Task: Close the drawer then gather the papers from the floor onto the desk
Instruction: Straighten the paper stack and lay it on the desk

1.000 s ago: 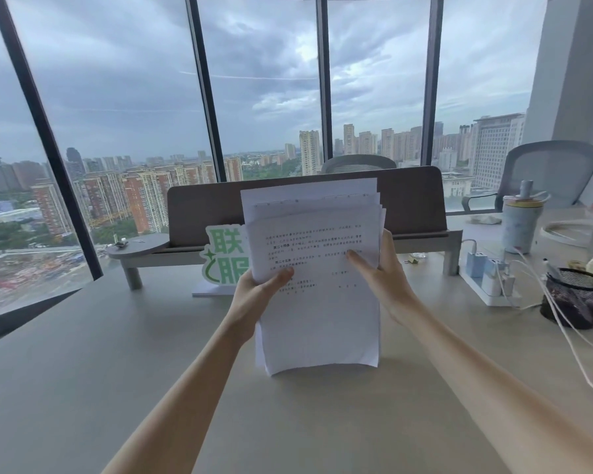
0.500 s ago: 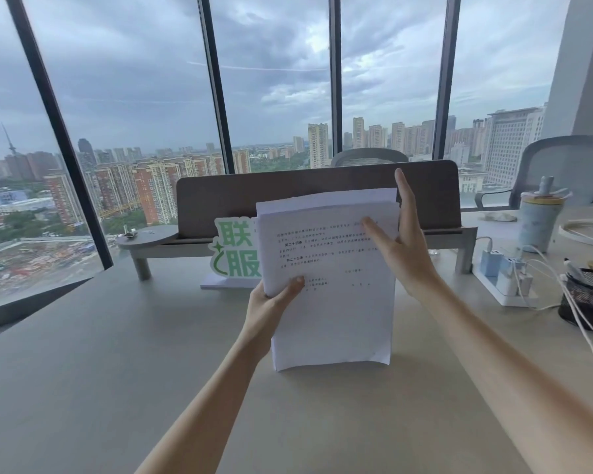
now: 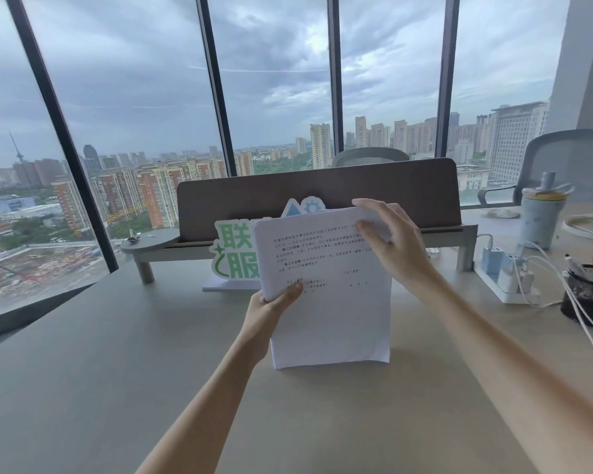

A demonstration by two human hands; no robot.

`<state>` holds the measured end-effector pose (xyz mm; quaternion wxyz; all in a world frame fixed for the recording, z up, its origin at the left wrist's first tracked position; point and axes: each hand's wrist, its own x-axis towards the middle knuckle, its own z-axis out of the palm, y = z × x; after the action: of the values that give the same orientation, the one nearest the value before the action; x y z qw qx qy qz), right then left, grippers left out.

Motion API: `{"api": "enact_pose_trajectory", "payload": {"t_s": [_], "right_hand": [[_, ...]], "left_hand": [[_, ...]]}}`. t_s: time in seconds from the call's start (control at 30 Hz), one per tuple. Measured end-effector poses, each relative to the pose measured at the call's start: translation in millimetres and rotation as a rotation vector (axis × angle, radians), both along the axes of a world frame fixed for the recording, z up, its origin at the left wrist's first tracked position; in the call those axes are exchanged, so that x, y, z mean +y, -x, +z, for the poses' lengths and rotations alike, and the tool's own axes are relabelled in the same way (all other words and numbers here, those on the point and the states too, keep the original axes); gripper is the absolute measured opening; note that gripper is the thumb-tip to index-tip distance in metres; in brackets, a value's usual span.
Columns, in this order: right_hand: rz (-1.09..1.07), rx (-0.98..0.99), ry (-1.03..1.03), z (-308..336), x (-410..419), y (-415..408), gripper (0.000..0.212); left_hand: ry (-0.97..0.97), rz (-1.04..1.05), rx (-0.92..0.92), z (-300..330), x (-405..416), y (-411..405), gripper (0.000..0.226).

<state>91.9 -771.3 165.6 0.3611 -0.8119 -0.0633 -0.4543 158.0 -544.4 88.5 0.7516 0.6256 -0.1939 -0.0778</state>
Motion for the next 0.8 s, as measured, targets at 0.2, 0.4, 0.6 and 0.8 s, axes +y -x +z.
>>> {"api": "enact_pose_trajectory", "payload": {"t_s": [0.2, 0.4, 0.6, 0.8], "right_hand": [[0.180, 0.058, -0.254, 9, 1, 4, 0.071], [0.299, 0.335, -0.623, -44, -7, -2, 0.036], [0.222, 0.310, -0.577, -74, 8, -8, 0.033], [0.085, 0.167, -0.384, -71, 34, -12, 0.020]], "left_hand": [[-0.034, -0.012, -0.020, -14, 2, -7, 0.032], [-0.078, 0.003, -0.027, -20, -3, -13, 0.018], [-0.121, 0.283, -0.091, -14, -17, -17, 0.010], [0.032, 0.410, -0.141, -5, -24, -20, 0.023]]}}
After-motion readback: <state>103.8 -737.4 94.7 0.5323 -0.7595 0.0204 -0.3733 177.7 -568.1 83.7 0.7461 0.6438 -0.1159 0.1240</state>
